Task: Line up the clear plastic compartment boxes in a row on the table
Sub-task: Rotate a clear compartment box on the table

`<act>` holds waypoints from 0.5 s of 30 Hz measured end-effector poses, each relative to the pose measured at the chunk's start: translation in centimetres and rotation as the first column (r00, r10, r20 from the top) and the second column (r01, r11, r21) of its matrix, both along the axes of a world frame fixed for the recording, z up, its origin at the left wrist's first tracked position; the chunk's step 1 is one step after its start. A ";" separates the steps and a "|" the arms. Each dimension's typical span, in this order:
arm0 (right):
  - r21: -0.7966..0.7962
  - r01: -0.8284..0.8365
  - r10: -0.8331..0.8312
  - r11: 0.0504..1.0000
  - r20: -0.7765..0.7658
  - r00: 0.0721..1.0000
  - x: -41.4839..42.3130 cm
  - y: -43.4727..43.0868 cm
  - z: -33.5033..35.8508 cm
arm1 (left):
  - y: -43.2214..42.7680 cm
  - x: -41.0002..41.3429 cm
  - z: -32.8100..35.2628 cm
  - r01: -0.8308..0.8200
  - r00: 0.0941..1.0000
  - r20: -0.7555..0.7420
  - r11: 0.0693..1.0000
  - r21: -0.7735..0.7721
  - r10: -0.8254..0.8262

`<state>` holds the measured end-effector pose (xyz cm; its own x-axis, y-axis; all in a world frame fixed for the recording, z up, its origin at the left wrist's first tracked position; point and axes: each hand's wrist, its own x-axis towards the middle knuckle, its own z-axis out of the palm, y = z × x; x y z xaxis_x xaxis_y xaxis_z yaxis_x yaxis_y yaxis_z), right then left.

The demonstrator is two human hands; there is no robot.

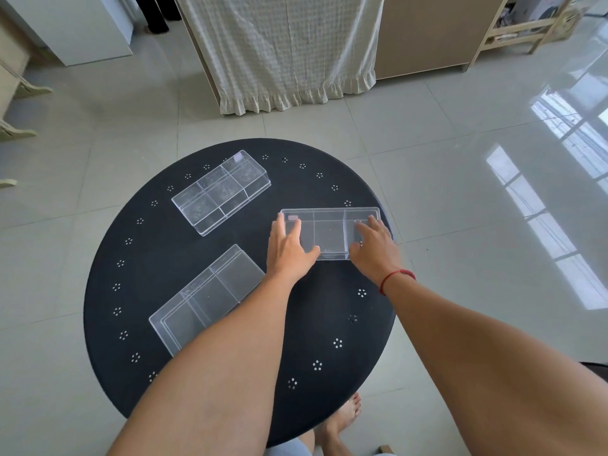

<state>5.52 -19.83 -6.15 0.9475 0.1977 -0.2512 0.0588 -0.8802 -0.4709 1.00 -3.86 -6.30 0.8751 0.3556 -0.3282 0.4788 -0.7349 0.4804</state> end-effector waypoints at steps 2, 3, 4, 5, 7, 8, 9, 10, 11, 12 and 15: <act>0.008 -0.001 0.001 1.000 -0.002 1.000 0.2 -0.5 0.1 | -0.2 0.2 0.0 0.043 0.999 -0.023 0.999 -0.019 -0.043; 0.004 0.012 -0.012 1.000 0.000 1.000 0.1 -0.9 0.3 | -0.3 0.2 0.0 0.053 0.998 -0.038 0.998 -0.034 -0.054; -0.002 0.025 -0.025 1.000 -0.007 1.000 -0.1 -1.2 0.5 | -0.5 0.1 0.0 0.063 0.997 -0.049 0.997 -0.041 -0.065; -0.011 0.034 -0.034 0.999 -0.019 0.999 -0.2 -1.5 0.5 | -0.7 0.0 0.0 0.076 0.995 -0.056 0.996 -0.040 -0.078; -0.039 0.041 -0.043 0.998 -0.050 0.998 -0.4 -1.7 0.9 | -1.0 0.0 0.2 0.102 0.993 -0.063 0.995 -0.019 -0.103; -0.051 0.046 -0.049 0.998 -0.062 0.997 -0.4 -1.5 1.2 | -1.1 0.1 0.4 0.114 0.992 -0.062 0.993 -0.007 -0.114; -0.056 0.051 -0.055 0.997 -0.065 0.996 -0.3 -1.1 1.6 | -1.0 0.3 0.8 0.123 0.991 -0.055 0.992 0.004 -0.123; -0.054 0.055 -0.058 0.997 -0.063 0.996 -0.2 -0.7 2.2 | -0.9 0.4 1.2 0.129 0.991 -0.042 0.992 0.015 -0.128; -0.049 0.054 -0.057 0.997 -0.056 0.997 0.0 -0.1 2.7 | -0.6 0.5 1.7 0.127 0.992 -0.026 0.992 0.022 -0.127; -0.035 0.049 -0.050 0.998 -0.049 0.998 0.1 0.6 3.4 | -0.3 0.5 2.2 0.115 0.993 -0.011 0.993 0.028 -0.114; 0.038 0.007 -0.005 0.999 -0.039 0.999 0.3 3.2 4.9 | 1.9 -0.4 3.5 0.023 1.000 0.013 0.998 0.055 -0.023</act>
